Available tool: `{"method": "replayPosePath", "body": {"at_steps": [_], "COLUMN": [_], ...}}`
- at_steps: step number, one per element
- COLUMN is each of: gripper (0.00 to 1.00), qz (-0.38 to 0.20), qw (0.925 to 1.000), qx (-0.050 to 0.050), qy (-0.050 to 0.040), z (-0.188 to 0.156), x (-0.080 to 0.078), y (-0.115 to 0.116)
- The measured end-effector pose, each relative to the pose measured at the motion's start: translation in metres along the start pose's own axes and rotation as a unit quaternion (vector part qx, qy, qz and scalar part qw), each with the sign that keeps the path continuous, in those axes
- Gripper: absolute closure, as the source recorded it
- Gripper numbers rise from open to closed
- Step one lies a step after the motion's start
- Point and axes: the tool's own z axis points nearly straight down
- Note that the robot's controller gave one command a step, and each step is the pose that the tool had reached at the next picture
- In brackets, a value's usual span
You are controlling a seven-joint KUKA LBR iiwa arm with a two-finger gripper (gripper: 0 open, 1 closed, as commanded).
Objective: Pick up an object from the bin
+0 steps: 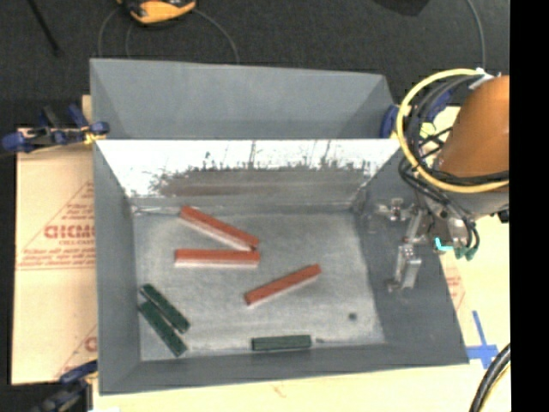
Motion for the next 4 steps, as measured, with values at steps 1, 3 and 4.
{"method": "replayPosePath", "body": {"at_steps": [1, 3, 4], "gripper": [0.0, 0.0, 0.0], "qz": [-0.002, -0.068, -0.107], "qw": [1.0, 0.9977, 0.9942], "qx": [0.001, 0.0, 0.0], "qy": [-0.0038, -0.0018, -0.0017], "z": [-0.004, 0.083, 0.122], "x": [-0.002, -0.015, -0.025], "y": [0.0, 0.074, 0.091]}}
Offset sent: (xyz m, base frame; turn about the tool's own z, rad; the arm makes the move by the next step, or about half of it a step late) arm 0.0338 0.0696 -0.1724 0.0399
